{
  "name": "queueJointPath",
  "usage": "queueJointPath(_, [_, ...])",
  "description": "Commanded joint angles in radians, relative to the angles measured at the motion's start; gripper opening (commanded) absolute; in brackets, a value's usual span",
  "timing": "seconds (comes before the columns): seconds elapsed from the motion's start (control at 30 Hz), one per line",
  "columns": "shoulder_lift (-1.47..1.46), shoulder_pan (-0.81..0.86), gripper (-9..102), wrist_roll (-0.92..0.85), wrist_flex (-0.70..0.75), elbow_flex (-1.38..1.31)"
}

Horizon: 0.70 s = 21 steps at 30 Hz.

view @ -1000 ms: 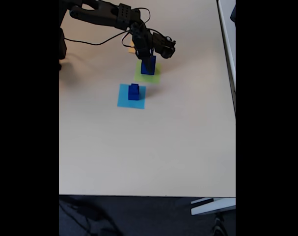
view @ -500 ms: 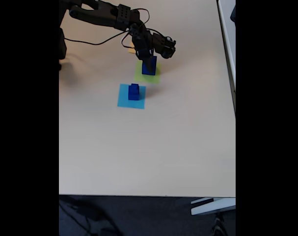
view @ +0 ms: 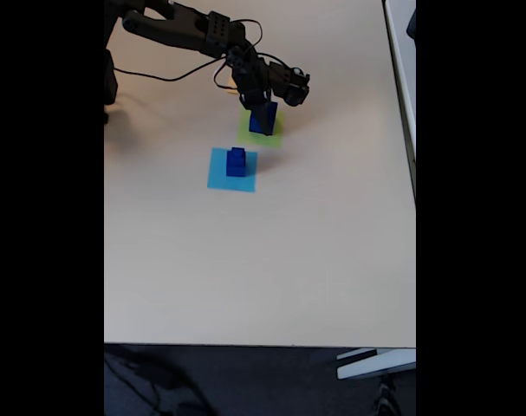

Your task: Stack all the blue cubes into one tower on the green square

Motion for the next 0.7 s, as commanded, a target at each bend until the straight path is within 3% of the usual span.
queueJointPath(0.0, [0.052, -0.011, 35, -0.015, -0.034, -0.005])
queueJointPath(0.23, [0.072, -0.017, 38, -0.063, -0.061, -0.028])
queueJointPath(0.47, [0.124, -0.011, 38, -0.242, -0.074, -0.144])
queueJointPath(0.67, [0.189, 0.003, 38, -0.336, 0.014, -0.275])
